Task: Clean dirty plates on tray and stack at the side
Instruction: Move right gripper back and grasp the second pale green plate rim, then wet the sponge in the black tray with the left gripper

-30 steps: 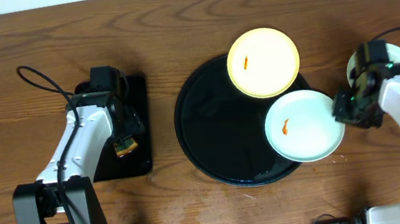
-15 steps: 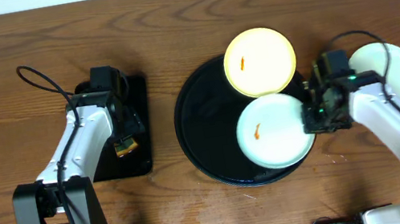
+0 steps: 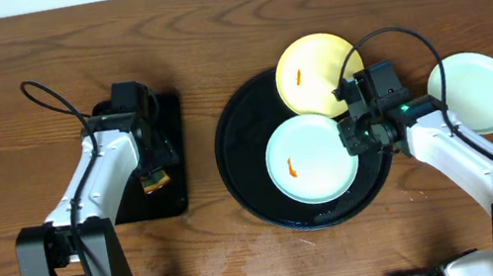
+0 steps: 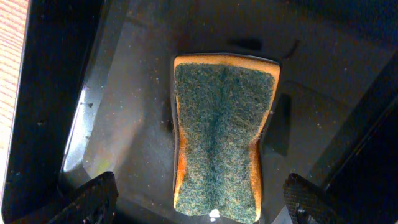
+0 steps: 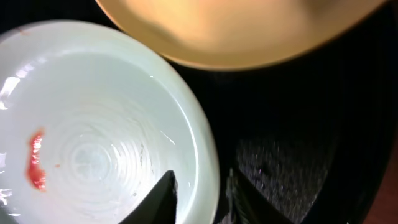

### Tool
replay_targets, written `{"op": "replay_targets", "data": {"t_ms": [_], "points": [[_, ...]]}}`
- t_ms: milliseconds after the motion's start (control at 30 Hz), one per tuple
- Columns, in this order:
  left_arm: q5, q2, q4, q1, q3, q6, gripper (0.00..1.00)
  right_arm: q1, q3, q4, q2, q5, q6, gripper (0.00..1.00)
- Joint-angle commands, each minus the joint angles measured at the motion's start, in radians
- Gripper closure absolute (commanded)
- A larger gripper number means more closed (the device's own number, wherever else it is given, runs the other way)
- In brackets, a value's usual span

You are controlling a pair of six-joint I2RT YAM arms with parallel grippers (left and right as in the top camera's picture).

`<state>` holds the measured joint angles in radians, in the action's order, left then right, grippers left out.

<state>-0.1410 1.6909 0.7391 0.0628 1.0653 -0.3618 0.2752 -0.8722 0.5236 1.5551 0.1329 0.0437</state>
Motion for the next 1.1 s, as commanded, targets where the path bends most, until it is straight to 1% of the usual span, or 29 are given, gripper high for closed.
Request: {"op": "replay_targets", "data": {"t_ms": [0,33,100,167,267,400,467,500,633,700,767,867,967,1067], "points": [[-0.006,-0.006,0.004,0.000,-0.006,0.006,0.14,0.007,0.001,0.024,0.003,-0.005,0.079,0.72],[-0.006,-0.006,0.004,0.000,-0.006,0.006,0.14,0.007,0.003,0.026,0.003,-0.005,0.082,0.69],[-0.006,-0.006,0.004,0.000,-0.006,0.006,0.14,0.007,0.007,0.021,0.010,-0.006,0.082,0.67],[-0.005,-0.006,0.004,0.000,-0.006,0.006,0.14,0.007,0.015,0.011,0.022,-0.016,0.082,0.67],[-0.005,-0.006,0.003,0.000,-0.006,0.005,0.14,0.006,0.041,-0.060,0.071,-0.044,0.081,0.69],[0.021,-0.006,-0.011,0.000,-0.006,0.006,0.14,0.007,0.046,-0.122,0.129,-0.045,0.083,0.80],[0.056,-0.006,-0.011,0.000,-0.006,0.005,0.14,0.007,0.046,-0.124,0.143,-0.045,0.102,0.98],[0.073,-0.006,-0.016,0.000,-0.006,0.005,0.13,0.007,0.046,-0.115,0.145,-0.044,0.140,0.99],[0.168,-0.006,-0.013,0.000,-0.006,0.006,0.14,0.007,0.042,-0.004,0.142,-0.037,0.404,0.99],[0.187,-0.006,-0.002,0.000,-0.006,0.005,0.14,0.007,0.042,0.037,0.141,-0.034,0.490,0.99],[0.202,-0.006,0.012,0.000,-0.006,0.006,0.14,0.007,0.042,0.037,0.141,-0.030,0.473,0.99],[0.200,-0.006,0.008,0.000,-0.006,0.006,0.14,0.007,0.042,0.006,0.141,-0.031,0.339,0.98],[0.155,-0.005,-0.015,0.000,-0.012,0.005,0.14,0.007,0.042,-0.024,0.141,-0.031,0.222,0.96],[0.109,0.002,-0.071,0.000,-0.037,0.005,0.14,0.007,0.042,-0.048,0.141,-0.031,0.173,0.93]]}}
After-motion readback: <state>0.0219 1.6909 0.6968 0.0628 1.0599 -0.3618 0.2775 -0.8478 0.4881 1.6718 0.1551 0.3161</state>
